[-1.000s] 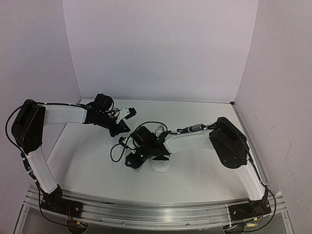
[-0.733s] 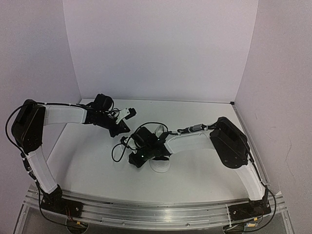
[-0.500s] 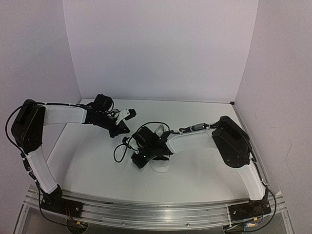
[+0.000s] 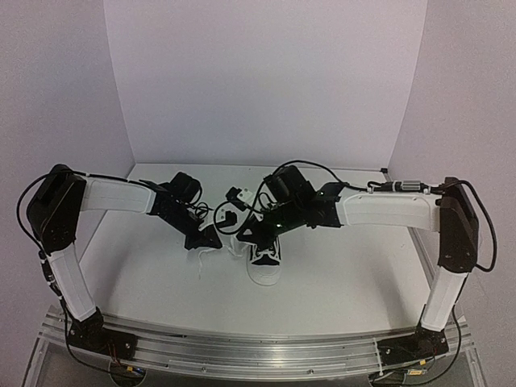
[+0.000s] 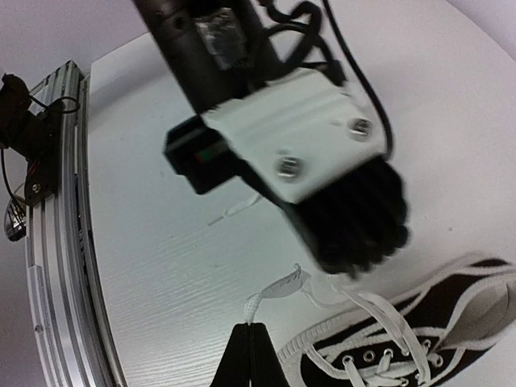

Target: Tie the shoes

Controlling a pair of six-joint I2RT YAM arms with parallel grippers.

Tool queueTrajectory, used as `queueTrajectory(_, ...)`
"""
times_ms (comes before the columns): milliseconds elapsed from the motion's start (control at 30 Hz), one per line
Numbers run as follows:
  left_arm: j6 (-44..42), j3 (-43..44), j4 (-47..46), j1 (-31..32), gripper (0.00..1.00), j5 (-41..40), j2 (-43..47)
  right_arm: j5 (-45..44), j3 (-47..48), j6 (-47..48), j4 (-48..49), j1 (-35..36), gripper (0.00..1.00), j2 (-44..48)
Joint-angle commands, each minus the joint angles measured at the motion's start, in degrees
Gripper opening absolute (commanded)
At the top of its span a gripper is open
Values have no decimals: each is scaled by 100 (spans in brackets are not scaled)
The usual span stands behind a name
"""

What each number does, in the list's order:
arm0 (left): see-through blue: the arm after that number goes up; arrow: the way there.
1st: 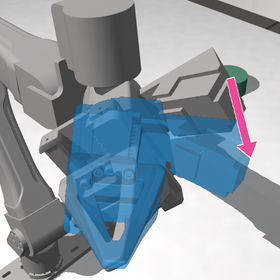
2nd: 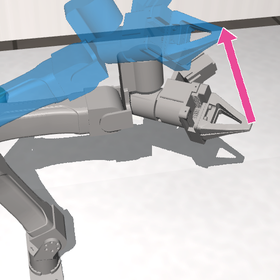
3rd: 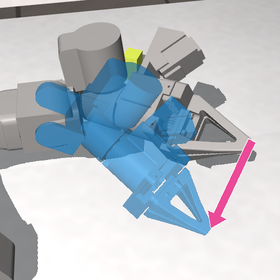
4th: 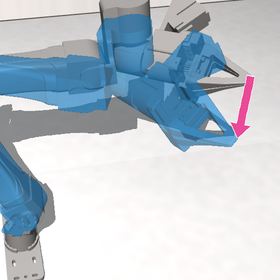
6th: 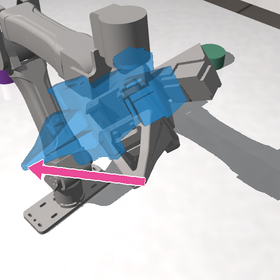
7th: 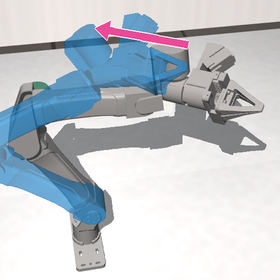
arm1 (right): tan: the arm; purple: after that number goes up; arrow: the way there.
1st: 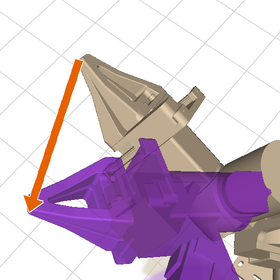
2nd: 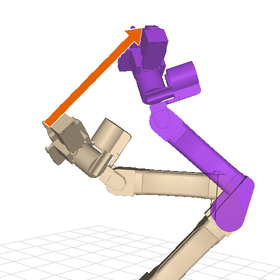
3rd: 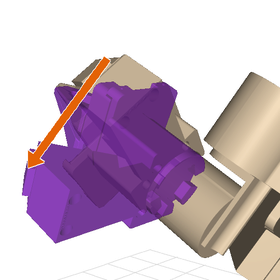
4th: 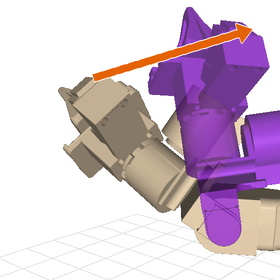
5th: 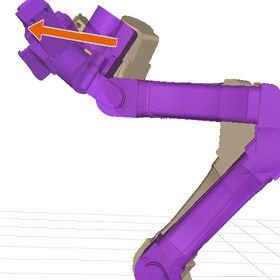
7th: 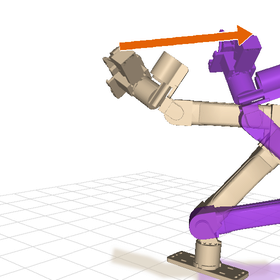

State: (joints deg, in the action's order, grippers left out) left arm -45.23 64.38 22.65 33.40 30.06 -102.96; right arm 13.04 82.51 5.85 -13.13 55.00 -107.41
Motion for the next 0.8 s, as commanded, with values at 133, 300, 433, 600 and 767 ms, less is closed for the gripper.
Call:
queueTrajectory(133,-904,541,677,168,45,788,-326,257,-659,-802,-144,-198,0,191)
queueTrajectory(300,282,1504,366,153,62,1355,-755,350,-1177,-1535,100,-289,0,442)
queueTrajectory(433,1726,2067,-335,258,51,1286,-1234,551,-1818,-2359,677,-483,0,847)
queueTrajectory(600,1878,2156,-902,587,41,595,-1539,617,-2170,-3013,942,-576,0,1074)
queueTrajectory(767,1720,2338,-989,773,38,493,-1812,351,-2641,-3531,1267,-816,0,1407)
